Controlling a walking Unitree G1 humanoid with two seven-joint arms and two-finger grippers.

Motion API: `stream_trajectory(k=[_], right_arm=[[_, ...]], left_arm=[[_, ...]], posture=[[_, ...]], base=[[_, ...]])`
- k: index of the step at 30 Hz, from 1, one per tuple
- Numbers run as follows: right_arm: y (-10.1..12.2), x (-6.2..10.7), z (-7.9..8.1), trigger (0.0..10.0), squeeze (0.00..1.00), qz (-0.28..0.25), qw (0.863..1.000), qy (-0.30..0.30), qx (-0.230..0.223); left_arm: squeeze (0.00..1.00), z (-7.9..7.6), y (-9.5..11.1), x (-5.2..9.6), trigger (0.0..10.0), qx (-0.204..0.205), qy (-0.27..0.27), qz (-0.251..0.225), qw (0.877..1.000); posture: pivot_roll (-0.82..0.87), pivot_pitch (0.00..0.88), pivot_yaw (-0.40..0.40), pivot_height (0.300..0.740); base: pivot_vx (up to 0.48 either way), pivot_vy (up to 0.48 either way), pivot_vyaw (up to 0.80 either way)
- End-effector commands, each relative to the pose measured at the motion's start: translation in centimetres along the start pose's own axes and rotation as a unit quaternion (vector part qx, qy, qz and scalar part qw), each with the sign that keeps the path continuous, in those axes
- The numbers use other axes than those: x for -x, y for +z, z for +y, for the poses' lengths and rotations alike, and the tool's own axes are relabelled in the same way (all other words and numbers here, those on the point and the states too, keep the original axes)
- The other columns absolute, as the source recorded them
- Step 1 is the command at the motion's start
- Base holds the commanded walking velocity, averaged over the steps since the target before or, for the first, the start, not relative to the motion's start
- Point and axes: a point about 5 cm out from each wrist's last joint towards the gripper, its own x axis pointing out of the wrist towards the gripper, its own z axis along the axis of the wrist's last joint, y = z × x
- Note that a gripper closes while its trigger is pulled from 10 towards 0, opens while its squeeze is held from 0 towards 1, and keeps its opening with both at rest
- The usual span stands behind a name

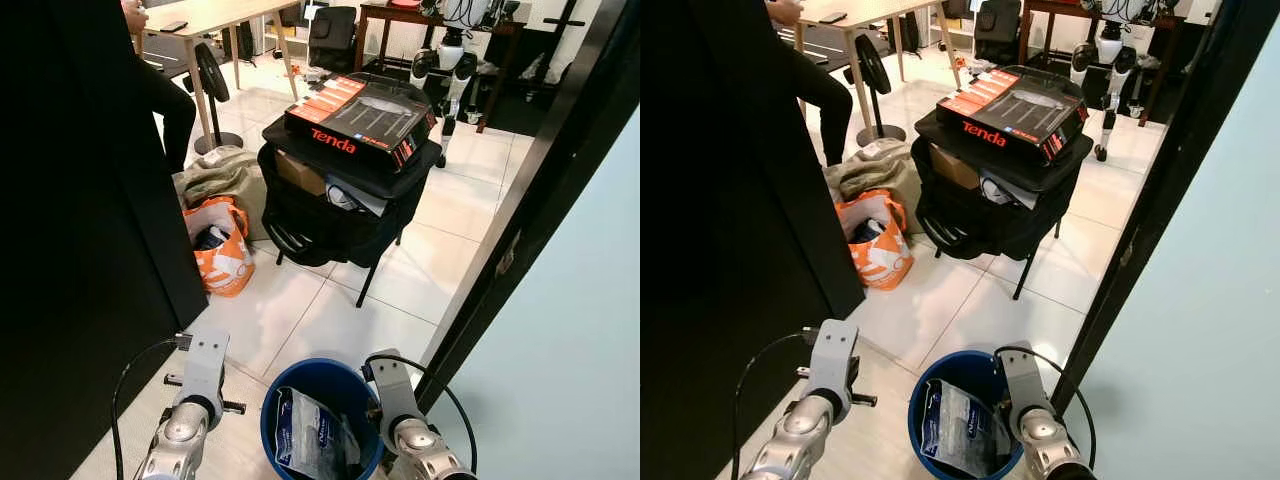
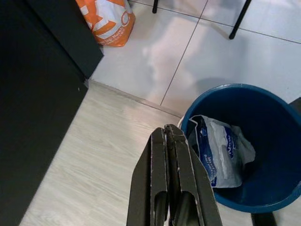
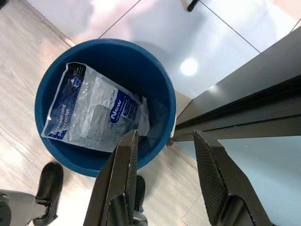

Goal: Clean up the room

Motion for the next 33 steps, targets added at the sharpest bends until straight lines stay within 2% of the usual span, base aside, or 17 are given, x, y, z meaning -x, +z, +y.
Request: stream_trajectory(k=[1, 8, 33], right_arm=[[-0.52, 0.07, 0.02, 10.0, 0.0, 0.012, 1.0, 0.0, -0.003], [-0.71, 0.1, 0.04, 10.0, 0.0, 0.017, 1.0, 0.003, 0.003], [-0.86, 0.08, 0.26, 10.0, 0.0, 0.03, 0.999, 0.016, -0.004]], left_arm=[[0.0, 0.17, -0.56, 0.11, 10.0, 0.017, 0.007, 0.013, 1.0], [0.0, 0.25, -0.74, 0.19, 10.0, 0.019, 0.009, 0.015, 1.0], [0.0, 0.3, -0.98, 0.26, 10.0, 0.015, 0.006, 0.018, 1.0]], posture=[[0.06, 0.087, -0.006, 0.74], [0.06, 0.082, -0.007, 0.74], [0.06, 0.064, -0.011, 0.74]], base=[[0.0, 0.0, 0.0], [0.0, 0.0, 0.0], [0.0, 0.0, -0.8]])
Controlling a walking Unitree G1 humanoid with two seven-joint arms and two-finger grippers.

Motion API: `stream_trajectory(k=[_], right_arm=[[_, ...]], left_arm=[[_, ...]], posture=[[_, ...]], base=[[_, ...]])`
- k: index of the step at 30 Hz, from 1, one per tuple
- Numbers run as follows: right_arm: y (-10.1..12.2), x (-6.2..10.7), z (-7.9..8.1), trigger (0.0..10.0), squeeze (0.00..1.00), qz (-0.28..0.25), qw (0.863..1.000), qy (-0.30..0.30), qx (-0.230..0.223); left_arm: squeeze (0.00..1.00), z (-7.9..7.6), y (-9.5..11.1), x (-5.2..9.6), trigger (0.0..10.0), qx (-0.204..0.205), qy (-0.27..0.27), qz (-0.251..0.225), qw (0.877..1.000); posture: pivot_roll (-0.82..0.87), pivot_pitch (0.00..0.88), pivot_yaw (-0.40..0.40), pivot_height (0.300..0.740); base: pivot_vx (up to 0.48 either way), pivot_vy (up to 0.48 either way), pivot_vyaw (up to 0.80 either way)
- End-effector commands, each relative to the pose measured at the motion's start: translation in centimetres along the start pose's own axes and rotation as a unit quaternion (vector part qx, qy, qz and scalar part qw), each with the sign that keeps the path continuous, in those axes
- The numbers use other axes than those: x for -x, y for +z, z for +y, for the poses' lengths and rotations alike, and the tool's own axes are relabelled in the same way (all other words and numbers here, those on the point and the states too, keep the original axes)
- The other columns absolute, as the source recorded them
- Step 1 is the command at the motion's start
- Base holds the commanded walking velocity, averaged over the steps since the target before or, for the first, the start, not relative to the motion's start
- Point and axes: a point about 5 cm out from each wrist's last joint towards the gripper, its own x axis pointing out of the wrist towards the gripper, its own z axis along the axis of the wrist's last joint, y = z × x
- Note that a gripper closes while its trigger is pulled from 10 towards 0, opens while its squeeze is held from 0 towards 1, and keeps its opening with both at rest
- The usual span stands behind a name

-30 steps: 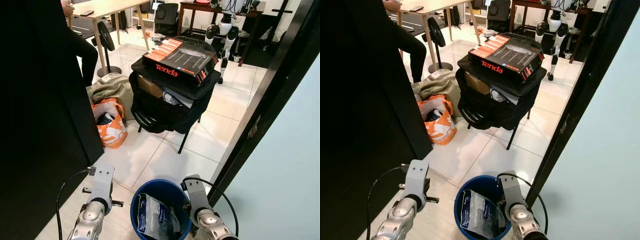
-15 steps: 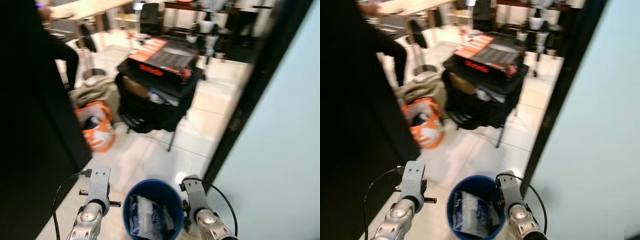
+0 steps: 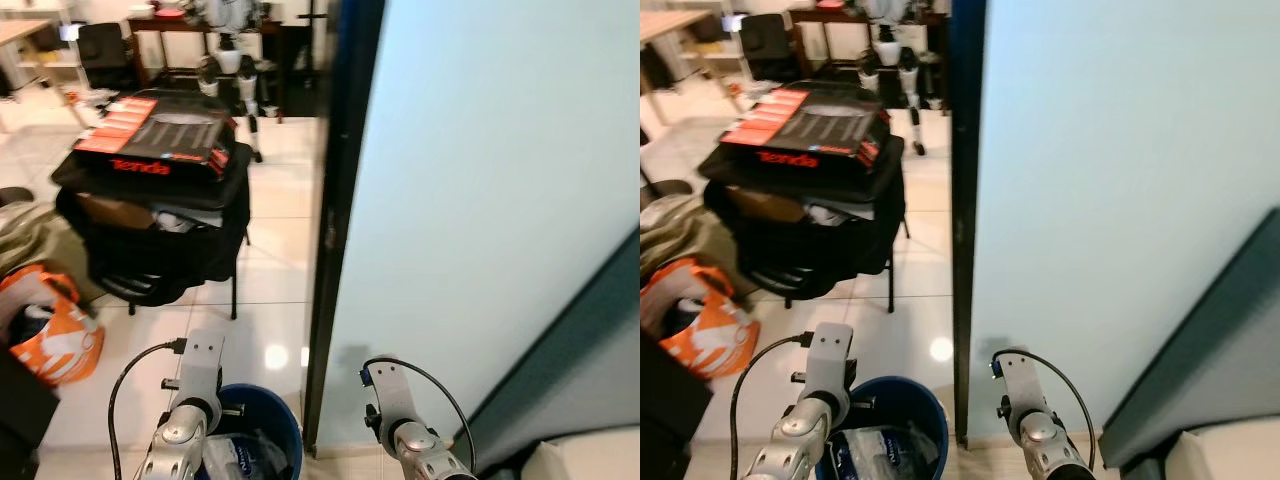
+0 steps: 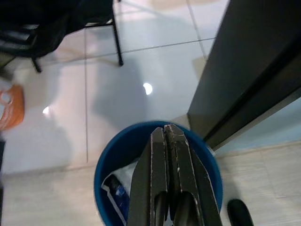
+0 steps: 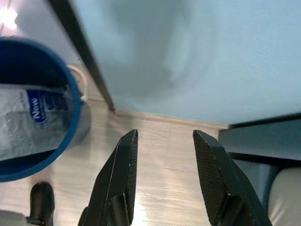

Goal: Clean up the room

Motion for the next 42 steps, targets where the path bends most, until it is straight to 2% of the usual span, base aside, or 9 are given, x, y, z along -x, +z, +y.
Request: stream_trajectory(k=[1, 13, 20, 21, 23, 25, 30, 34, 42], right_arm=[[-0.4, 0.0, 0.1, 10.0, 0.0, 0.011, 1.0, 0.003, -0.007], [-0.6, 0.1, 0.4, 10.0, 0.0, 0.016, 1.0, 0.006, -0.011], [-0.9, 0.1, 0.3, 10.0, 0.0, 0.023, 1.0, 0.008, -0.011], [-1.3, 0.2, 0.4, 10.0, 0.0, 0.035, 0.999, 0.015, -0.006], [-1.5, 0.2, 0.4, 10.0, 0.0, 0.039, 0.999, 0.017, -0.003], [-1.8, 0.2, 0.6, 10.0, 0.0, 0.048, 0.999, 0.023, 0.001], [-2.0, 0.3, 0.7, 10.0, 0.0, 0.053, 0.998, 0.025, 0.002], [-2.0, 0.3, 0.7, 10.0, 0.0, 0.055, 0.998, 0.026, 0.003], [-2.1, 0.3, 0.6, 10.0, 0.0, 0.058, 0.998, 0.026, 0.003]], left_arm=[[0.0, 0.0, -0.7, 0.2, 10.0, 0.0, 0.0, 0.013, 1.0], [0.0, 0.2, -0.6, 0.1, 10.0, 0.001, 0.003, 0.012, 1.0], [0.0, 0.2, -1.2, 0.2, 10.0, -0.01, -0.003, 0.024, 1.0], [0.0, 0.1, -2.0, 0.4, 10.0, -0.03, -0.018, 0.048, 0.998], [0.0, 0.1, -2.5, 0.5, 10.0, -0.04, -0.027, 0.062, 0.997], [0.0, -0.1, -3.8, 1.0, 10.0, -0.073, -0.066, 0.102, 0.99], [0.0, -0.7, -5.3, 1.8, 10.0, -0.122, -0.131, 0.143, 0.973], [0.0, -1.2, -5.6, 2.1, 10.0, -0.14, -0.154, 0.147, 0.967], [0.0, -2.7, -4.8, 1.9, 10.0, -0.14, -0.194, 0.13, 0.962]], posture=[[0.06, 0.064, -0.011, 0.74], [0.06, 0.057, -0.007, 0.74], [0.06, 0.057, -0.005, 0.74], [0.06, 0.061, -0.006, 0.74], [0.06, 0.061, -0.006, 0.74], [0.06, 0.065, -0.007, 0.74], [0.07, 0.068, -0.008, 0.74], [0.06, 0.069, -0.007, 0.74], [0.06, 0.069, -0.005, 0.74]], base=[[0.0, 0.0, -0.8], [0.0, 0.0, -0.8], [0.0, 0.0, -0.8], [0.0, 0.0, -0.8], [0.0, 0.0, -0.8], [0.0, 0.0, -0.8], [0.0, 0.0, -0.8], [0.0, 0.0, -0.8], [0.0, 0.0, -0.8]])
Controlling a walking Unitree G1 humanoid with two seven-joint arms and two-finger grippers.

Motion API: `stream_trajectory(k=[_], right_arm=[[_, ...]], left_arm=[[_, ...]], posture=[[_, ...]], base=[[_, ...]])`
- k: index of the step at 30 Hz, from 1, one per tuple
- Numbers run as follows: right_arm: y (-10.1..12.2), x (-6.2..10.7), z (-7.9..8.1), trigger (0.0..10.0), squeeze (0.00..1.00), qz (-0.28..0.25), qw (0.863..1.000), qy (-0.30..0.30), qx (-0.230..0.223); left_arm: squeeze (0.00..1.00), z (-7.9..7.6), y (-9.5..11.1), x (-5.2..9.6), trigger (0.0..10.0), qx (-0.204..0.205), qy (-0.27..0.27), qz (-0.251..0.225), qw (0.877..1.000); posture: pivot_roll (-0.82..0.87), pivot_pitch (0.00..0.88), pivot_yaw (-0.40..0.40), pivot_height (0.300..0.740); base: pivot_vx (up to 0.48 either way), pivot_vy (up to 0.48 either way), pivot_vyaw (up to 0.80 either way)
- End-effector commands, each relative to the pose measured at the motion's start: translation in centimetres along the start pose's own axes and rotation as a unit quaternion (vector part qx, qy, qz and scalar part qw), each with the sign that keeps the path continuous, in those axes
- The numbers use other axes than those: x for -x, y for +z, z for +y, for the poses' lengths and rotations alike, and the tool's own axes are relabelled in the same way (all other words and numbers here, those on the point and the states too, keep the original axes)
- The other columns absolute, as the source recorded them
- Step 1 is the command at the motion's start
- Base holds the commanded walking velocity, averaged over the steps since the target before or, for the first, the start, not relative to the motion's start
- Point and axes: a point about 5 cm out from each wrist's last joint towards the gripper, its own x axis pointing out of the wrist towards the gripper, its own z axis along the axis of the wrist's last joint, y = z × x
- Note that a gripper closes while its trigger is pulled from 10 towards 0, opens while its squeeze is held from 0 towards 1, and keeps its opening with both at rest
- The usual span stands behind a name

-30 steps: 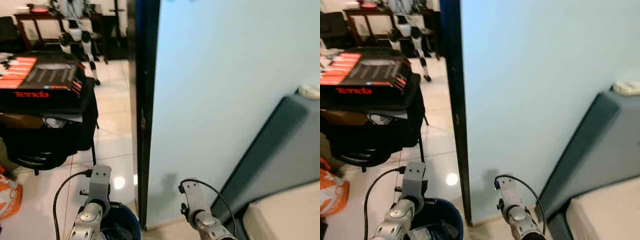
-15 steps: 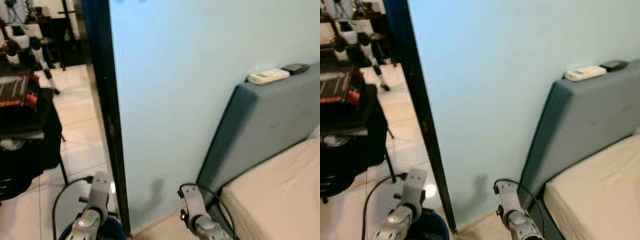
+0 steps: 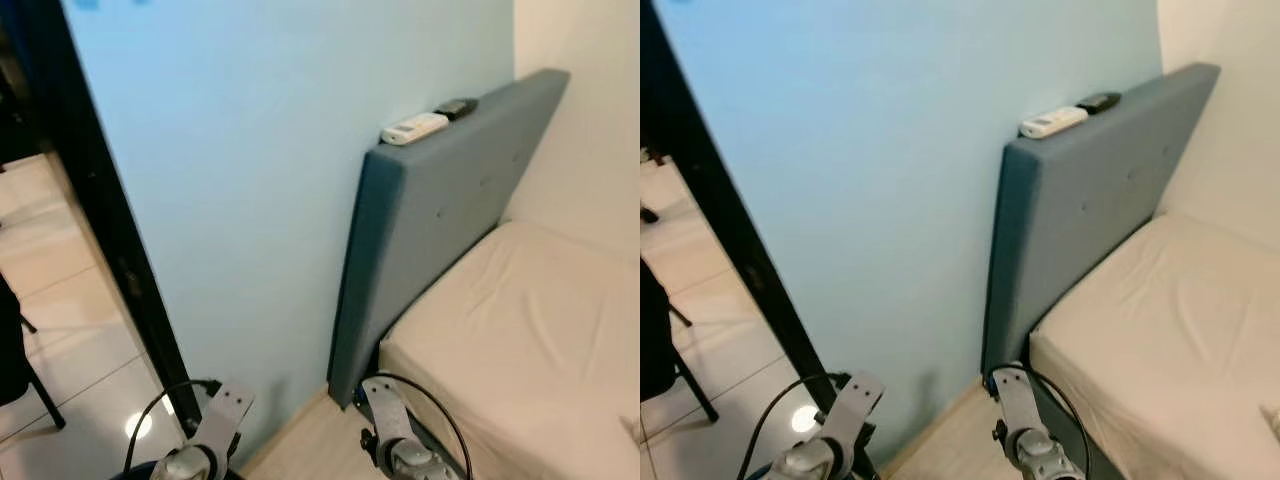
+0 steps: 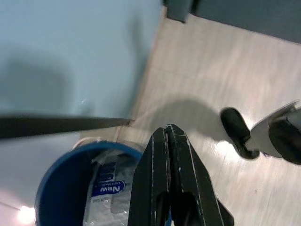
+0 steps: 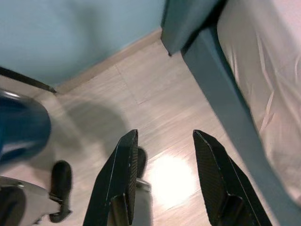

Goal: Clean up the room

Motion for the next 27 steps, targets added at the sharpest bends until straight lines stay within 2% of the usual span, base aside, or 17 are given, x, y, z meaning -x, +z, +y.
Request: stream_trajectory(k=[1, 4, 7, 9, 11, 17, 21, 27], right_arm=[[-0.4, 0.1, -0.4, 10.0, 0.0, 0.009, 1.0, -0.005, 0.003], [-0.5, 0.1, -0.5, 10.0, 0.0, 0.009, 1.0, -0.006, 0.003], [-0.7, 0.1, -0.6, 10.0, 0.0, 0.01, 1.0, -0.007, 0.004], [-0.7, 0.1, -0.6, 10.0, 0.0, 0.01, 1.0, -0.007, 0.004], [-0.7, 0.1, -0.7, 10.0, 0.0, 0.011, 1.0, -0.008, 0.003], [-0.7, 0.1, -0.7, 10.0, 0.0, 0.01, 1.0, -0.009, 0.002], [-0.5, 0.1, -0.7, 10.0, 0.0, 0.004, 1.0, -0.013, 0.0], [-0.3, 0.1, -0.9, 10.0, 0.0, -0.008, 1.0, -0.022, -0.003]], left_arm=[[0.0, -0.4, 0.5, -0.1, 10.0, -0.007, -0.012, -0.007, 1.0], [0.0, -0.4, 1.1, -0.2, 10.0, -0.001, -0.01, -0.025, 1.0], [0.0, -0.3, 2.0, -0.2, 10.0, 0.024, -0.001, -0.052, 0.998], [0.0, -0.3, 2.0, -0.2, 10.0, 0.024, -0.001, -0.052, 0.998], [0.0, -0.6, 2.7, -0.3, 10.0, 0.044, -0.005, -0.067, 0.997], [0.0, -0.7, 2.8, -0.4, 10.0, 0.045, -0.007, -0.067, 0.997], [0.0, -0.3, 3.5, -0.4, 10.0, 0.057, 0.036, -0.088, 0.994], [0.0, 0.7, 3.7, -0.4, 10.0, 0.08, 0.085, -0.093, 0.989]], posture=[[0.06, 0.069, -0.005, 0.74], [0.06, 0.071, -0.004, 0.74], [0.06, 0.07, -0.004, 0.74], [0.06, 0.07, -0.004, 0.74], [0.06, 0.074, -0.003, 0.74], [0.06, 0.074, 0.0, 0.74], [0.05, 0.075, 0.002, 0.74], [0.05, 0.077, 0.001, 0.74]], base=[[0.0, 0.0, -0.8], [0.0, 0.0, -0.8], [0.0, 0.0, -0.8], [0.0, 0.0, -0.8], [0.0, 0.0, -0.8], [0.0, 0.0, -0.8], [0.0, 0.0, -0.8], [0.0, 0.0, -0.8]])
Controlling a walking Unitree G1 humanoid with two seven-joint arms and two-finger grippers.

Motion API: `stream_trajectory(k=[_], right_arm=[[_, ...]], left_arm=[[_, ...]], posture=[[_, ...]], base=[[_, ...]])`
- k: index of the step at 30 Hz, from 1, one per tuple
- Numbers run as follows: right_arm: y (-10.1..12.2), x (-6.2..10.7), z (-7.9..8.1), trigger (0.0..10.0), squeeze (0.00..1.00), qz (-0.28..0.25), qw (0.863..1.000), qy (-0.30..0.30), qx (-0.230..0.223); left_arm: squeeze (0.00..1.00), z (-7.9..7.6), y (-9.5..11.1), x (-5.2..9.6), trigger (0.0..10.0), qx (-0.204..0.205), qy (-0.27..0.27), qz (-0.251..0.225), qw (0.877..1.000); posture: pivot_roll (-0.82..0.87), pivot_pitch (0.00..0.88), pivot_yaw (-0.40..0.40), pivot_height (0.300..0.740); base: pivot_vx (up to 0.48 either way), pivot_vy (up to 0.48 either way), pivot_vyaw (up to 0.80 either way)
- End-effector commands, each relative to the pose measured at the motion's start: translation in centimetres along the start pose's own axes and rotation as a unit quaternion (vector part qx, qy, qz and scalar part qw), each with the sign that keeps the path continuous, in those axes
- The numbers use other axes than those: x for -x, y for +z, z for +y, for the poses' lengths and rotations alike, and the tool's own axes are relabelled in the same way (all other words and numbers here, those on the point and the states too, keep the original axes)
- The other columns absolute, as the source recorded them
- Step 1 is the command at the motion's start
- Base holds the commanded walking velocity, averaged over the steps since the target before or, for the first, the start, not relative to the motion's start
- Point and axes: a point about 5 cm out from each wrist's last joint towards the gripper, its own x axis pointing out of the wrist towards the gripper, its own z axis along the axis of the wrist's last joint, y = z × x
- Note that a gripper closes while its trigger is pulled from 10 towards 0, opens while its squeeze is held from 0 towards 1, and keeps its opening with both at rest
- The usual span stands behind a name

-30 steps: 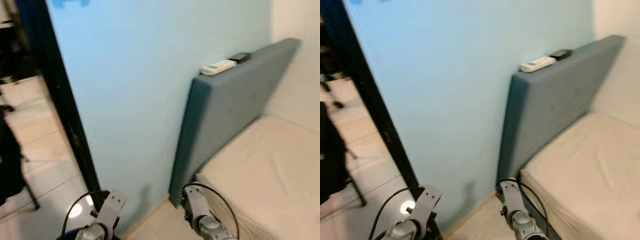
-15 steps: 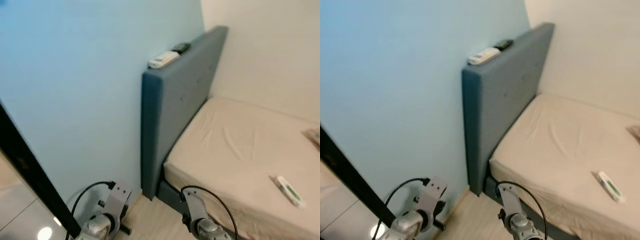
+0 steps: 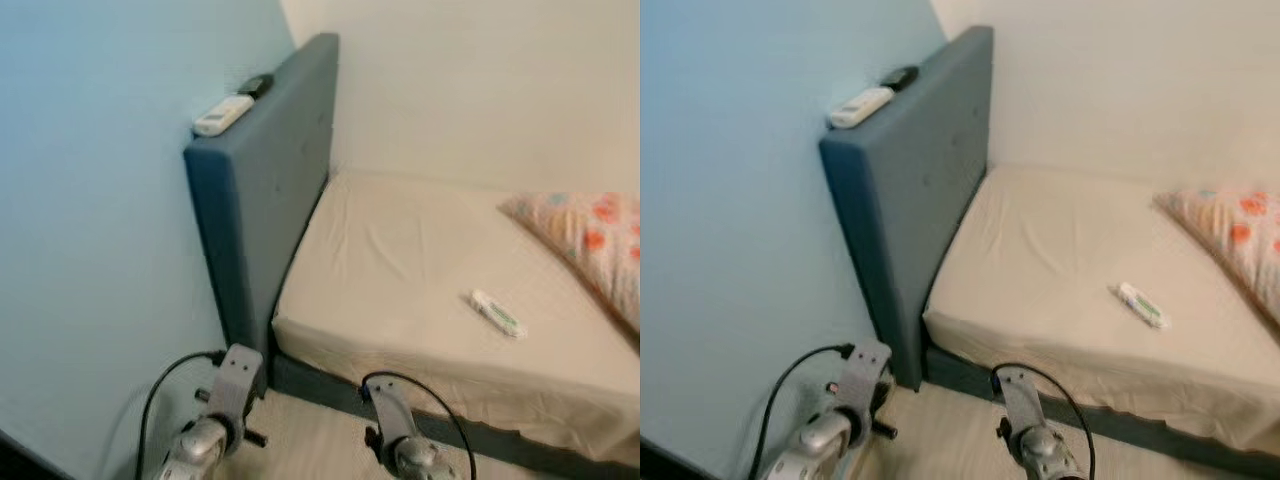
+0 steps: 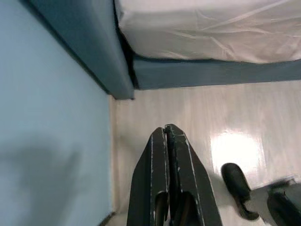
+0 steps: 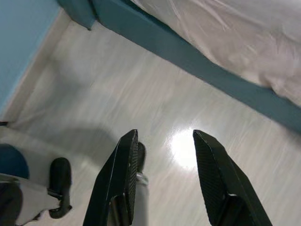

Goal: Clean up the room

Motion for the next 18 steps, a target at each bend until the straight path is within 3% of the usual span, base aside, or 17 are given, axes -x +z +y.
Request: stream_trajectory(k=[1, 7, 18], right_arm=[[0.7, 0.0, -0.3, 10.0, 0.0, -0.025, 1.0, -0.013, -0.005], [2.8, 0.1, -1.0, 10.0, 0.0, -0.088, 0.995, -0.032, -0.02], [3.2, 0.1, -1.1, 10.0, 0.0, -0.102, 0.994, -0.03, -0.012]], left_arm=[[0.0, 0.3, 0.0, -0.1, 10.0, 0.013, 0.017, -0.002, 1.0], [0.0, 1.3, 0.4, 0.0, 10.0, 0.045, 0.053, -0.015, 0.998], [0.0, 1.6, 0.7, 0.0, 10.0, 0.054, 0.071, -0.027, 0.996]], posture=[[0.05, 0.078, 0.0, 0.74], [0.05, 0.082, 0.0, 0.74], [0.05, 0.076, -0.003, 0.74]], base=[[0.0, 0.0, -0.8], [0.0, 0.0, -0.8], [0.0, 0.0, -0.78]])
